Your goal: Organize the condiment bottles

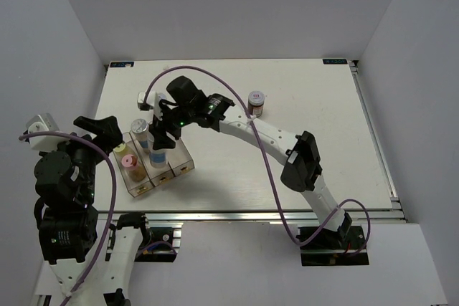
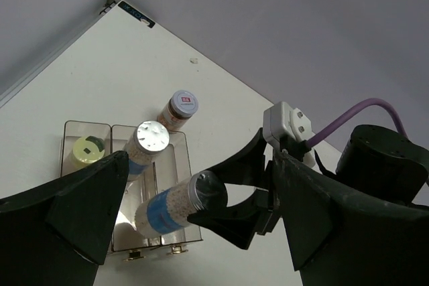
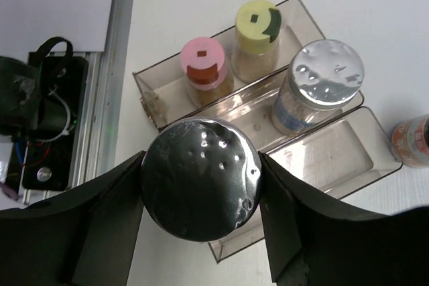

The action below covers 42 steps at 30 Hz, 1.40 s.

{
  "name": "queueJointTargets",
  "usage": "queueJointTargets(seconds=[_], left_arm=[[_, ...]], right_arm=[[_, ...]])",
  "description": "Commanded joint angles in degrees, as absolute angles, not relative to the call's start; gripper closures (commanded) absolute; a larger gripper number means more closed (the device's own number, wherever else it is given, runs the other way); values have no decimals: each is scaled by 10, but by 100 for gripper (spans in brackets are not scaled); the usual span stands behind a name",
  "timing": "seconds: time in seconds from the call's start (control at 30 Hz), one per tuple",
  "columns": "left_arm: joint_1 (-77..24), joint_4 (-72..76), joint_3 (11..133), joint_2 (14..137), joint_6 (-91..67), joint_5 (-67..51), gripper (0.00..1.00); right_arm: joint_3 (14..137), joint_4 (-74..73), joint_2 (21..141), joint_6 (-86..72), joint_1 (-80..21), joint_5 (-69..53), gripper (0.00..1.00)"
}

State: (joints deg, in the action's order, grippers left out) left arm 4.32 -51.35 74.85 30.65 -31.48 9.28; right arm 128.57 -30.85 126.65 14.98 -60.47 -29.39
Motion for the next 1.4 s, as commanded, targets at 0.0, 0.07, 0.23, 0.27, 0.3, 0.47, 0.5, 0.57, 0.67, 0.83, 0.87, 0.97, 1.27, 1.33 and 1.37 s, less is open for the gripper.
queueJointTargets(seconds=[0.0, 0.07, 0.23, 0.27, 0.3, 0.47, 0.5, 0.57, 0.67, 0.83, 0.87, 0.97, 1.27, 1.33, 1.37], left_arm=[[43, -526, 755, 303, -317, 103, 2], [42, -528, 755, 302, -317, 105, 2], [42, -539, 758, 301, -316, 109, 2], [42, -540, 758, 301, -316, 109, 2], [42, -541, 758, 300, -316, 110, 2], [42, -541, 755, 299, -316, 108, 2], [42, -540, 755, 300, -316, 105, 2], [43, -536, 752, 301, -316, 101, 2], [43, -533, 751, 303, -316, 95, 2], [42, -527, 744, 305, -317, 85, 2], [42, -525, 744, 305, -318, 84, 2], [42, -515, 737, 306, -320, 76, 2], [43, -466, 717, 359, -313, 35, 4], [42, -441, 713, 388, -302, 23, 15], [42, -433, 711, 402, -300, 9, 25]], right_arm=[[1303, -201, 1262, 130, -614, -274, 100], [1310, -195, 1273, 129, -617, -264, 100], [1302, -184, 1292, 139, -623, -257, 100], [1289, -183, 1292, 143, -624, -256, 100], [1282, -178, 1292, 146, -626, -251, 100], [1257, -172, 1302, 158, -634, -228, 100], [1259, -174, 1305, 162, -635, -222, 100], [1259, -178, 1310, 166, -638, -219, 90], [1255, -179, 1311, 174, -642, -219, 57], [1255, -183, 1309, 175, -642, -220, 34], [1256, -185, 1307, 174, -642, -220, 24], [1252, -188, 1289, 171, -642, -220, 11], [1202, -195, 1188, 89, -597, -266, 19], [1186, -192, 1155, 56, -557, -326, 39], [1159, -185, 1142, 40, -542, -348, 51]])
